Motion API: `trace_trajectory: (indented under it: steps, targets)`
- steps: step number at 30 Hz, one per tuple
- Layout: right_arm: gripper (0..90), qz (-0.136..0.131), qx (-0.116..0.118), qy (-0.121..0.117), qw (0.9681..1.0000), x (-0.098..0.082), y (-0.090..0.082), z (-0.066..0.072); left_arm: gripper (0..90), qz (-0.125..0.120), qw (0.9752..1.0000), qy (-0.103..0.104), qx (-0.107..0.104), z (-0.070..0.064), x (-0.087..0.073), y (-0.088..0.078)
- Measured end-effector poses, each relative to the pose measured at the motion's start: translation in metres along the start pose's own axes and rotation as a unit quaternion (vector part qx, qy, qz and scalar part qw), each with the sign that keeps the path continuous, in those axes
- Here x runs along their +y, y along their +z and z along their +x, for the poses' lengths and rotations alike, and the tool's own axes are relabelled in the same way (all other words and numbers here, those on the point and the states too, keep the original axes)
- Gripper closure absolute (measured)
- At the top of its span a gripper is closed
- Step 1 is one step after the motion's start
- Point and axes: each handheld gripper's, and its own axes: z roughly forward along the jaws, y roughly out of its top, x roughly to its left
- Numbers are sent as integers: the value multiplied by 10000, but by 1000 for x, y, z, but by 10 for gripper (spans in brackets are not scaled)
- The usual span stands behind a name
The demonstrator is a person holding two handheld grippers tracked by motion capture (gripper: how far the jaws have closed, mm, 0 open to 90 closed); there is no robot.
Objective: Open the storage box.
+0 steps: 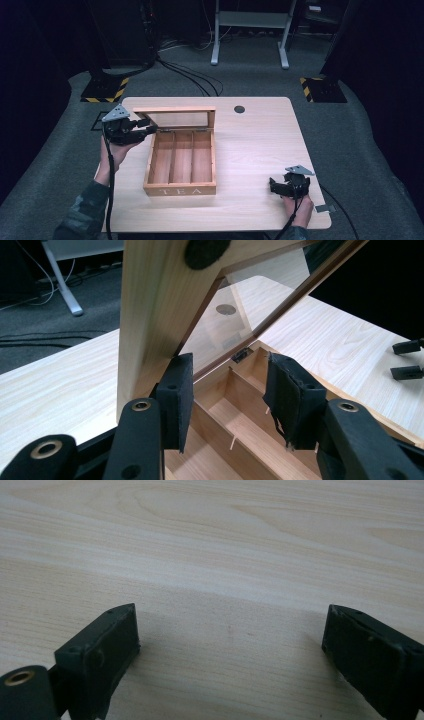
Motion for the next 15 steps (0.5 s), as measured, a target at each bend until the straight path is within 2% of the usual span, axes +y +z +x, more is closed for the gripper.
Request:
trace_trajectory:
  steps: [15]
  targets:
    - [74,-4,-1,-4,10000,0,0,0,542,-12,10000,22,7,1,0,0]
